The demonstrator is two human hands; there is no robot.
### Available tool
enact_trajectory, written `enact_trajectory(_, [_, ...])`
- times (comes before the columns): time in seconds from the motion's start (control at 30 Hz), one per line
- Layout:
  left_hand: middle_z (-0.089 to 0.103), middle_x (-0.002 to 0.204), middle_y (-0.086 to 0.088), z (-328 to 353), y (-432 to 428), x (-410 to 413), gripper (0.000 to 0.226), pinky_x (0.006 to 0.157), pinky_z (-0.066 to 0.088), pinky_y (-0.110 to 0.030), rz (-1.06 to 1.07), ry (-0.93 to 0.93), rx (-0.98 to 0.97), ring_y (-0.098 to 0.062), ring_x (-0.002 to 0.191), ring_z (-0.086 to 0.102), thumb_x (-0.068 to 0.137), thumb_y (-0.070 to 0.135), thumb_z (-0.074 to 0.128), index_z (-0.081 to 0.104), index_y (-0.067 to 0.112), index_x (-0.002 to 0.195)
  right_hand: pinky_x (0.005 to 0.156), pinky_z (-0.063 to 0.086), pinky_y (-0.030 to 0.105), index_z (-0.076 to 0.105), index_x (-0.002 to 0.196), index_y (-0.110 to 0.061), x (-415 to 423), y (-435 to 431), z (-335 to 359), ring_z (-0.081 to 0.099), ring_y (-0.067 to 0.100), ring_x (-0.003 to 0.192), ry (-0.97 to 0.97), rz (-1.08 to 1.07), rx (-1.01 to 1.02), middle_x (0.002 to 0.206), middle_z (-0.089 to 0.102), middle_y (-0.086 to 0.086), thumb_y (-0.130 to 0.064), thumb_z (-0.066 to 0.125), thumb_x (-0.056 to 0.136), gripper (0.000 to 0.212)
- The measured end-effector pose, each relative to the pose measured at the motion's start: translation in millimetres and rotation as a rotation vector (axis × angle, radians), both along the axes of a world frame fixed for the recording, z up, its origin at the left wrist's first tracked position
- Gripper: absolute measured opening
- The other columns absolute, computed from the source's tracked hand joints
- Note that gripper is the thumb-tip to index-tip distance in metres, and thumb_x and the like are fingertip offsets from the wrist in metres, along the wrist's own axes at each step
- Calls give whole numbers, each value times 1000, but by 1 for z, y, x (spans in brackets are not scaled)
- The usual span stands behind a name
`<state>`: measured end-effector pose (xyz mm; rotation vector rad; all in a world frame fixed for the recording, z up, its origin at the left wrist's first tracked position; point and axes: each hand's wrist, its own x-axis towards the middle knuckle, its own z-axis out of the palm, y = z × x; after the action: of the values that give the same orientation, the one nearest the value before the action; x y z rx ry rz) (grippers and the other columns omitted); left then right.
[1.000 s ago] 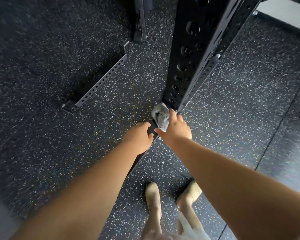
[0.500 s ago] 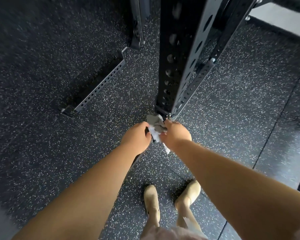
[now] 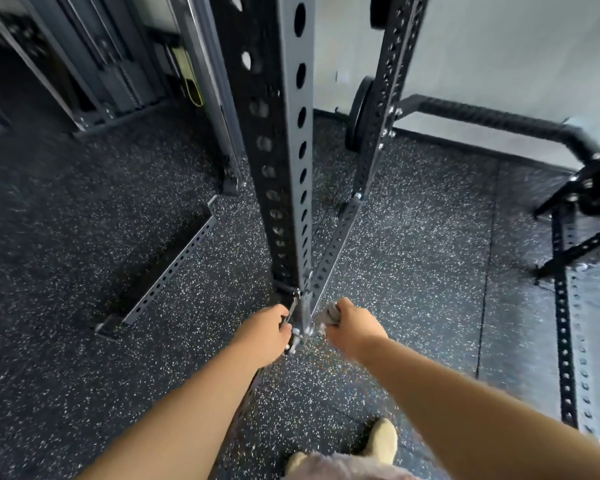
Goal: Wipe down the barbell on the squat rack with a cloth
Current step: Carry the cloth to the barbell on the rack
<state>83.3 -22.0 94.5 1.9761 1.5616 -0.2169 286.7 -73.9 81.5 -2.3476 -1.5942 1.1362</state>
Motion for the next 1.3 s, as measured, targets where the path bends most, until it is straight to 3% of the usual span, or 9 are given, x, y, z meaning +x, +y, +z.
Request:
enact_trajectory(0.1, [64,121,7,19,4,20,26,69,56,-31,-100,-25,25,-15,90,67,108,35,52,56,27,133,61,56,23,49,106,-26,21,-14,23,66,10,76,5,-88,57,93,65,-6,-32,68,100,21])
enact_trajectory(0.17, [63,122,8,27,7,37,26,64,51,-27,-151,-58,39,-11,86,64,108,35,51,56,27,132,59,56,29,47,104,-24,35,-23,35,64,12,74,-25,-136,94,90,64,-5,-37,66,102,23])
enact_trajectory(0.27, [64,125,7,37,8,65,30,78,58,-37,-199,-100,59,-13,88,64,106,37,53,55,29,136,71,64,43,48,111,-21,57,-40,48,69,19,76,-44,-224,132,90,67,-1,-41,57,105,22])
enact_trajectory(0.33, [63,121,7,46,6,85,31,81,58,-37,-243,-110,74,-14,89,65,106,36,53,56,29,136,72,64,44,49,113,-23,74,-51,54,69,18,76,-55,-274,176,90,68,-3,-45,56,105,24])
enact_trajectory(0.47, [62,135,6,61,0,127,34,92,55,-37,-327,-130,107,-15,105,61,106,38,52,56,30,139,76,60,42,48,111,-29,110,-73,64,67,20,80,-55,-392,237,97,68,-3,-51,51,106,23])
enact_trajectory(0.67, [62,132,6,80,-13,197,35,87,52,-33,-397,-144,150,-15,102,61,107,38,50,55,30,140,76,61,44,50,114,-25,177,-96,77,68,24,80,-22,-545,294,99,71,3,-50,46,107,26])
enact_trajectory(0.87, [61,130,8,95,-29,276,36,87,56,-37,-462,-97,192,-15,101,62,107,39,49,52,32,142,72,44,34,45,110,-26,258,-118,88,60,22,82,9,-653,334,94,61,-3,-47,55,106,23])
enact_trajectory(1.07, [60,135,9,101,-45,373,37,86,53,-34,-545,-95,253,-14,105,61,106,41,50,52,33,143,70,50,35,49,107,-27,359,-140,101,66,16,81,-1,-684,375,95,68,-4,-45,56,105,20])
enact_trajectory(1.3, [58,131,11,108,-54,467,34,81,54,-35,-563,-102,267,-14,96,59,106,42,48,52,35,139,67,58,38,49,112,-29,454,-160,107,68,15,78,1,-751,424,92,68,-6,-48,54,106,21])
